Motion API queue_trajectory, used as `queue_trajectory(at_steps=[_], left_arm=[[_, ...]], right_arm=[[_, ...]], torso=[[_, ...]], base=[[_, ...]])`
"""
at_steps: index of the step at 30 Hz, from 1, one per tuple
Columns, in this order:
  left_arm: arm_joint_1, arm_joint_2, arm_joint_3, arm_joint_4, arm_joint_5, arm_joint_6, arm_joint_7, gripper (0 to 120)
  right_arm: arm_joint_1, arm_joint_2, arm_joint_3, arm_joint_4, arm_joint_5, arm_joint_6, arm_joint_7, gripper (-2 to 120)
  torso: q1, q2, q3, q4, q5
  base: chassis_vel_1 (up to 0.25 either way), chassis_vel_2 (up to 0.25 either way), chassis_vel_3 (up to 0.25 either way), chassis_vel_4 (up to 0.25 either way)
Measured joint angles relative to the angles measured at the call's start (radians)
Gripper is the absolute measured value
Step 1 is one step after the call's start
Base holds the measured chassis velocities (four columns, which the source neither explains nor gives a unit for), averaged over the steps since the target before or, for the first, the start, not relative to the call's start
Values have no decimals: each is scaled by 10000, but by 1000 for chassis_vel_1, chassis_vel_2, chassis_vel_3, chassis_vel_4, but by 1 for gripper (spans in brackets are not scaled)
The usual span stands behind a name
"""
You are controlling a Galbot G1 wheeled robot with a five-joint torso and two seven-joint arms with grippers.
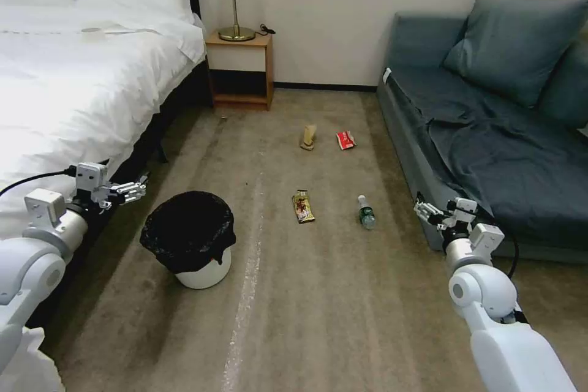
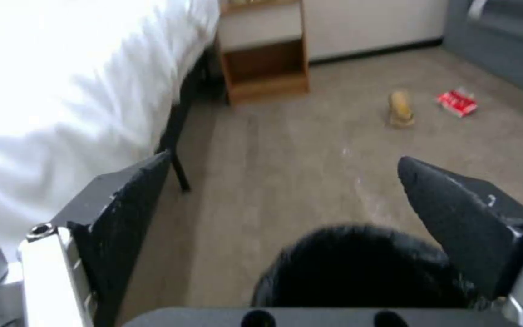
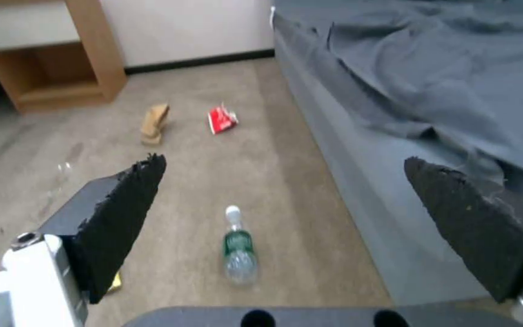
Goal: Pick up the trash bin, then pick up the garbage on the floor and place it into the trash bin.
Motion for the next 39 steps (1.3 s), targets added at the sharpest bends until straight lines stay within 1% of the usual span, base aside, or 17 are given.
queue_trajectory(at_steps=[3, 4, 6, 7, 9, 10, 12, 15, 16, 18, 26, 30, 34, 36, 37, 38, 39], left_arm=[[-527, -121, 380, 401, -502, 350, -226, 100], [-527, -121, 380, 401, -502, 350, -226, 100], [-1119, -123, 770, 1047, -851, 774, -485, 100], [-1119, -123, 770, 1047, -851, 774, -485, 100], [-1598, -36, 1177, 1774, -932, 1014, -563, 100], [-1598, -36, 1177, 1774, -932, 1014, -563, 100], [-2110, -43, 1557, 2480, -1086, 1207, -569, 100], [-2221, -97, 1661, 2660, -1412, 1445, -615, 100], [-2221, -97, 1661, 2660, -1412, 1445, -615, 100], [-2279, -171, 1785, 2817, -1563, 1754, -718, 100], [-2482, -358, 1893, 3122, -1541, 1797, -722, 100], [-2423, -293, 1789, 2874, -1888, 1634, -574, 100], [-2349, -163, 1706, 2652, -2032, 1414, -549, 100], [-2390, -126, 1579, 2369, -2362, 1322, -579, 100], [-2390, -126, 1579, 2369, -2362, 1322, -579, 100], [-2444, -151, 1544, 2249, -2640, 1328, -722, 100], [-2472, -148, 1580, 2224, -2654, 1324, -750, 100]], right_arm=[[-30, -161, -148, -21, -56, 6, -81, 100], [-30, -161, -148, -21, -56, 6, -81, 100], [-7, -320, -241, -100, -99, 10, -152, 100], [-7, -320, -241, -100, -99, 10, -152, 100], [67, -365, -274, -248, -112, 46, -189, 100], [67, -365, -274, -248, -112, 46, -189, 100], [94, -328, -276, -408, -119, 137, -247, 100], [142, -286, -335, -562, -153, 217, -337, 100], [142, -286, -335, -562, -153, 217, -337, 100], [180, -278, -430, -752, -226, 306, -484, 100], [353, -325, -560, -962, -278, 366, -611, 100], [400, -308, -504, -765, -236, 432, -714, 100], [269, -546, -437, -606, -58, 549, -899, 100], [86, -824, -470, -673, -62, 603, -964, 100], [86, -824, -470, -673, -62, 603, -964, 100], [33, -877, -482, -764, -106, 635, -1005, 100], [49, -775, -483, -913, -134, 657, -1010, 100]], torso=[[-1, 1, -1, 0, 2], [-1, 1, -1, 0, 2], [0, 1, 0, -2, 0], [0, 1, 0, -2, 0], [0, 1, 0, -1, 1], [0, 1, 0, -1, 1], [0, 1, 0, 2, 1], [0, 0, 0, -4, 1], [0, 0, 0, -4, 1], [0, 1, -1, 2, 3], [0, 1, 0, 1, 1], [0, 0, 0, -2, 2], [0, 0, -1, 5, -2], [0, 1, -2, 2, 4], [0, 1, -2, 2, 4], [0, 1, -2, -6, 7], [0, 1, -1, -6, 0]], base=[[0, 0, 0, 0], [0, 0, 0, 0], [0, 0, 0, 0], [0, 0, 0, 0], [0, 0, 0, 0], [0, 0, 0, 0], [0, 0, 0, 0], [0, 0, 0, 0], [0, 0, 0, 0], [0, 0, 0, 0], [0, 0, 0, 0], [0, 0, 0, 0], [0, 0, 0, 0], [0, 0, 0, 0], [0, 0, 0, 0], [0, 0, 0, 0], [0, 0, 0, 0]])
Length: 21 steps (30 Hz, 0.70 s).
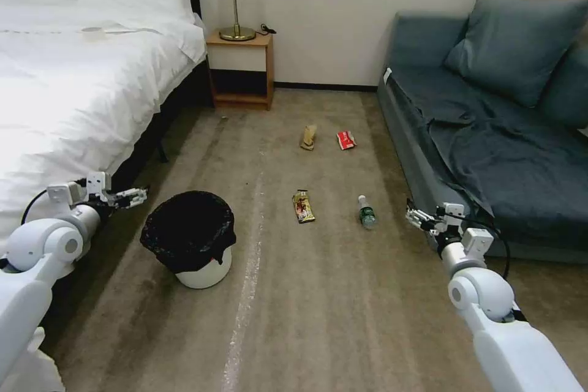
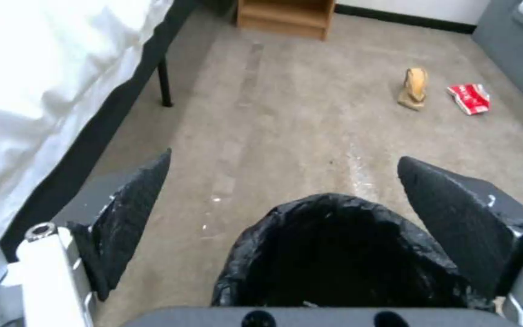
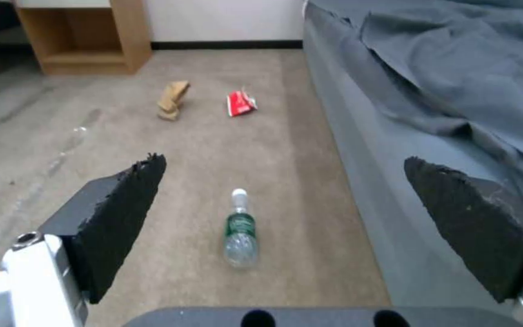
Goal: Pick up the trash bin, then pick up the garbage on the floor and place it into the trash bin.
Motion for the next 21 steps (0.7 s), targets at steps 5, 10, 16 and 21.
queue_trajectory(at_steps=[5, 10, 16, 21], left_arm=[[2, -62, 87, -15, 200, -55, 29, 100], [141, -52, 75, -101, 311, -110, 59, 100], [89, -385, 51, 132, 746, -147, -55, 100], [-316, -972, 567, 542, 921, 178, -327, 100]], right_arm=[[200, 393, -49, -210, -57, 1, 27, 100], [369, 471, -106, -264, -60, -18, 50, 100], [681, 844, -81, -297, -77, -202, 246, 100], [891, 848, -130, -40, 92, -571, 521, 100]], torso=[[0, -1, 1, 9, 1], [0, 0, 0, 7, 0], [0, 0, 1, 10, -2], [0, 0, 1, 4, 0]], base=[[0, 0, 0, 0], [0, 0, 0, 0], [0, 0, 0, 0], [0, 0, 0, 0]])
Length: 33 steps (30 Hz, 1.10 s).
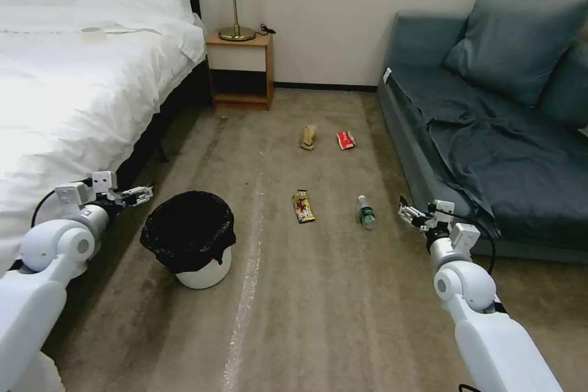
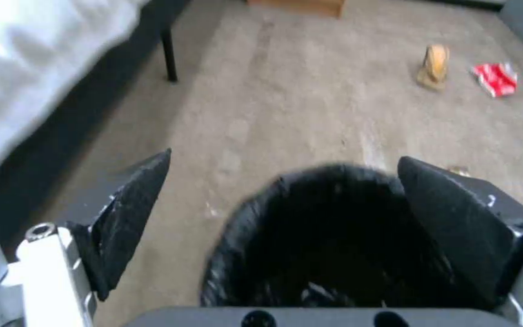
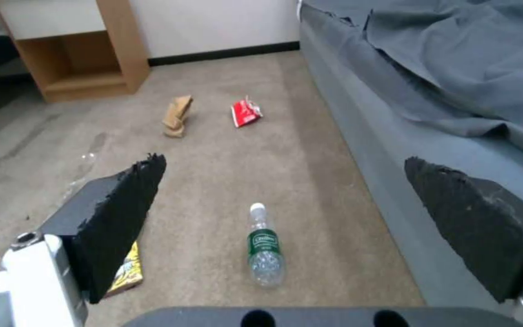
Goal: Pick up the trash bin, then pick up the garbage on the floor and place it into the trash bin.
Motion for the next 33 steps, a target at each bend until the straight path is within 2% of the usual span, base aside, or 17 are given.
queue_trajectory(at_steps=[1, 3, 7, 9, 10, 12, 13, 15, 19, 26, 33], left_arm=[[0, 0, 0, 0, 0, 0, 0, 100], [-400, -233, 380, 428, 148, 24, 2, 100], [-850, -496, 626, 872, 168, 40, 2, 100], [-1547, -847, 1025, 1731, 323, -31, 143, 100], [-1547, -847, 1025, 1731, 323, -31, 143, 100], [-1936, -1020, 1231, 2301, 478, -127, 304, 100], [-1936, -1020, 1231, 2301, 478, -127, 304, 100], [-2142, -1148, 1328, 2767, 568, -135, 336, 100], [-2111, -1135, 1361, 3000, 802, -62, 330, 100], [-1721, -923, 1326, 3396, 1265, 465, 403, 100], [-1934, -1205, 1287, 3942, 1257, 642, 419, 100]], right_arm=[[0, 0, 0, 0, 0, 0, 0, 100], [107, -161, -48, 0, 91, -49, 28, 100], [145, -261, -51, -21, 126, -56, 24, 100], [181, -247, -32, -226, 118, 19, -43, 100], [181, -247, -32, -226, 118, 19, -43, 100], [181, -126, -15, -350, 60, 109, -107, 100], [181, -126, -15, -350, 60, 109, -107, 100], [123, 89, -17, -461, -50, 180, -168, 100], [71, 212, -41, -524, -198, 250, -206, 100], [82, 370, -82, -488, -244, 261, -211, 100], [66, 453, -263, -441, -292, 296, -229, 100]], torso=[[0, 0, 0, 0, 0], [1, -1, 0, 4, 3], [0, -1, 1, 4, -1], [1, -1, 1, -2, 2], [1, -1, 1, -2, 2], [1, 0, 1, 0, 3], [1, 0, 1, 0, 3], [0, -1, 0, 3, 1], [0, -1, 1, 2, 2], [0, 0, 0, 8, 0], [0, 0, 0, 0, 4]], base=[[0, 0, 0, 0], [0, 0, 0, 0], [0, 0, 0, 0], [0, 0, 0, 0], [0, 0, 0, 0], [0, 0, 0, 0], [0, 0, 0, 0], [0, 0, 0, 0], [0, 0, 0, 0], [0, 0, 0, 0], [0, 0, 0, 0]])
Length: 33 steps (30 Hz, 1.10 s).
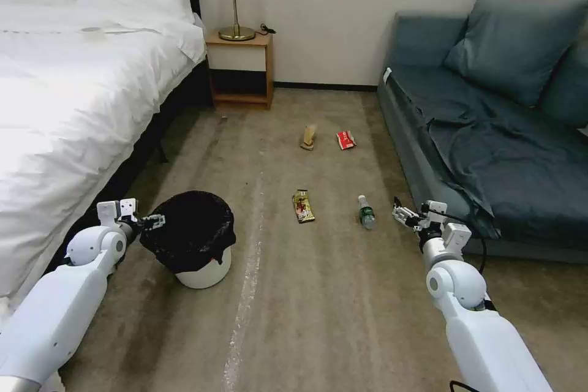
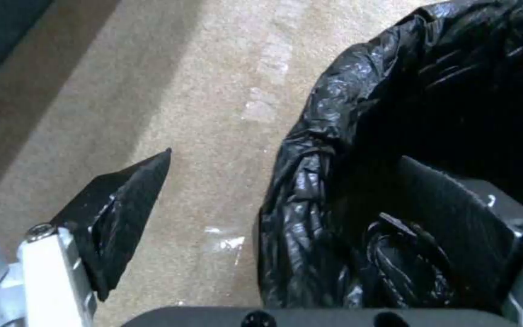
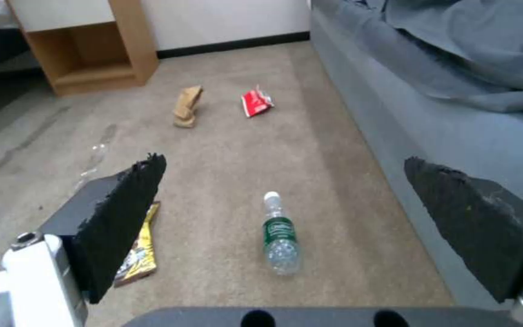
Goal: Pick up the trash bin, then pick up the garbage on the floor and place it into the trash bin.
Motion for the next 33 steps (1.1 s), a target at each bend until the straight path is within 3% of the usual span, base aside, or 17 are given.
queue_trajectory(at_steps=[13, 18, 21, 25, 27, 30, 33], left_arm=[[-666, -520, 438, 851, 204, 99, -64, 98], [-928, -567, 633, 1026, 201, 161, -166, 82], [-1002, -472, 759, 1051, 194, 205, -164, 67], [-1000, -418, 770, 1067, 236, 214, -164, 56], [-934, -331, 761, 1054, 306, 217, -136, 45], [-898, -283, 747, 1031, 364, 219, -91, 39], [-807, -131, 681, 955, 472, 219, 13, 25]], right_arm=[[89, -37, 2, 33, 131, 25, -20, 100], [94, 11, 54, -139, 142, 72, -20, 100], [162, 80, 58, -260, 169, 88, -18, 100], [269, 122, 21, -302, 211, 84, 2, 100], [363, 157, -18, -308, 296, 34, 76, 100], [388, 169, -34, -308, 323, 9, 106, 100], [407, 208, -40, -283, 366, -34, 186, 100]], torso=[[0, 0, 0, 4, -3], [0, 0, 0, 0, -3], [0, 0, 0, 3, -2], [0, 0, 0, 4, -3], [0, 0, 0, 3, -3], [0, 0, 0, 4, -6], [0, 0, 0, 4, -3]], base=[[0, 0, 0, 0], [0, 0, 0, 0], [0, 0, 0, 0], [0, 0, 0, 0], [0, 0, 0, 0], [0, 0, 0, 0], [0, 0, 0, 0]])
